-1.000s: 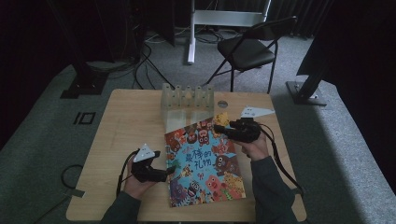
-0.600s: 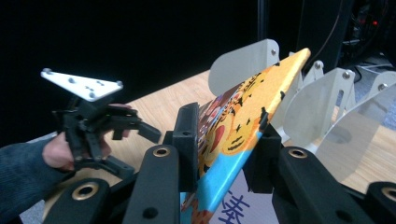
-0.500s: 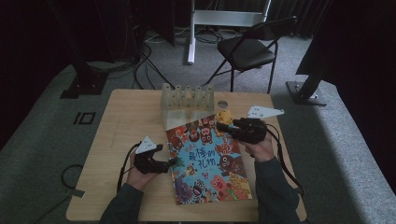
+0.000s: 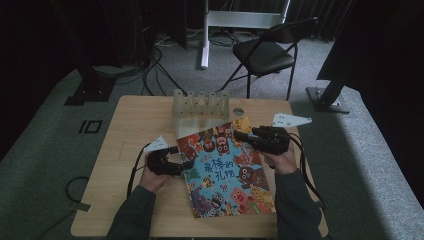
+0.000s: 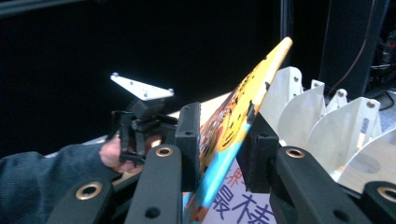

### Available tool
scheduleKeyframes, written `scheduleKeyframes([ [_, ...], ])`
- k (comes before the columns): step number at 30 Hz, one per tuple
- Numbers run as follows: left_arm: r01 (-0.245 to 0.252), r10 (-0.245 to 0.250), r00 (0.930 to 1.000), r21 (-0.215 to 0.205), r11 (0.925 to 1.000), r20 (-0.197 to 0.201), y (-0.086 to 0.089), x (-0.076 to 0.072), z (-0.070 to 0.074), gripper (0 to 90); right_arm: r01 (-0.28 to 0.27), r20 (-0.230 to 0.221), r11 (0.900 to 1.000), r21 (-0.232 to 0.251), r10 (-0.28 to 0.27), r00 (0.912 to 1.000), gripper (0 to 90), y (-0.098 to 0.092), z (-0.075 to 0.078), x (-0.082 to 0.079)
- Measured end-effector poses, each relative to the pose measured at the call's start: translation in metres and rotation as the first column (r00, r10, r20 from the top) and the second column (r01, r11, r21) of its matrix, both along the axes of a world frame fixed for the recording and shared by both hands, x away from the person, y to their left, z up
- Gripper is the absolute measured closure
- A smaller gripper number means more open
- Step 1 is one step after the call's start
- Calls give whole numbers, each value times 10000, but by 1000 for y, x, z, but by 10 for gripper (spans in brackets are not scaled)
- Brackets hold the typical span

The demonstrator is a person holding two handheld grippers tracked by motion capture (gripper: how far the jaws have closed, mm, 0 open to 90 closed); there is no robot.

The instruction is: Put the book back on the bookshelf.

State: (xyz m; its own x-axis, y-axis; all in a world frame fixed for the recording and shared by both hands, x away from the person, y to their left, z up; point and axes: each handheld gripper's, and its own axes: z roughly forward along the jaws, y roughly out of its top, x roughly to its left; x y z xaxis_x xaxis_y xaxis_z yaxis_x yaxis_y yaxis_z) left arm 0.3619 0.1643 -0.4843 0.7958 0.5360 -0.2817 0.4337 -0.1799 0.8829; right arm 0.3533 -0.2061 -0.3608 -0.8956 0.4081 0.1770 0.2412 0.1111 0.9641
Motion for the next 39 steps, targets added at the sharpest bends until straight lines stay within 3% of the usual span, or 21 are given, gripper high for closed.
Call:
scheduleKeyframes([
  [6, 781, -779, 9969, -528, 9955, 44, -5, 11, 2, 19, -279, 64, 9988, 401, 276, 9996, 725, -4, -2, -2],
  [16, 1518, -1539, 9881, -1258, 9804, -74, -10, 22, 2, 7, -473, 299, 9980, 428, 461, 9985, 724, -4, 0, -4],
  [18, 1565, -1596, 9870, -1180, 9806, -175, -11, 23, 3, 0, -509, 238, 9977, 458, 499, 9985, 724, -4, 0, -2],
  [22, 1408, -1444, 9890, -960, 9854, -313, -12, 23, 5, 5, -402, 152, 9982, 441, 395, 9991, 723, -6, -2, 1],
  [24, 1347, -1411, 9886, -1108, 9847, -521, -10, 25, 6, 38, -323, 144, 9990, 322, 319, 9994, 720, -8, -3, 2],
  [27, 1355, -1437, 9874, -1153, 9840, -660, -8, 26, 6, 86, -120, 240, 9999, -76, 122, 9996, 717, -8, -3, 4],
  [28, 1308, -1382, 9877, -989, 9865, -726, -8, 26, 9, 91, -62, 274, 9997, -246, 68, 9996, 715, -9, -2, 5],
  [32, 1243, -1302, 9897, -922, 9879, -603, -4, 24, 14, 149, 111, 417, 9969, -784, -79, 9991, 723, -11, -2, 6],
  [39, 750, -792, 9964, -1232, 9895, -300, 7, 21, 28, 252, 127, 463, 9964, -833, -88, 9989, 712, -14, -3, 6],
])
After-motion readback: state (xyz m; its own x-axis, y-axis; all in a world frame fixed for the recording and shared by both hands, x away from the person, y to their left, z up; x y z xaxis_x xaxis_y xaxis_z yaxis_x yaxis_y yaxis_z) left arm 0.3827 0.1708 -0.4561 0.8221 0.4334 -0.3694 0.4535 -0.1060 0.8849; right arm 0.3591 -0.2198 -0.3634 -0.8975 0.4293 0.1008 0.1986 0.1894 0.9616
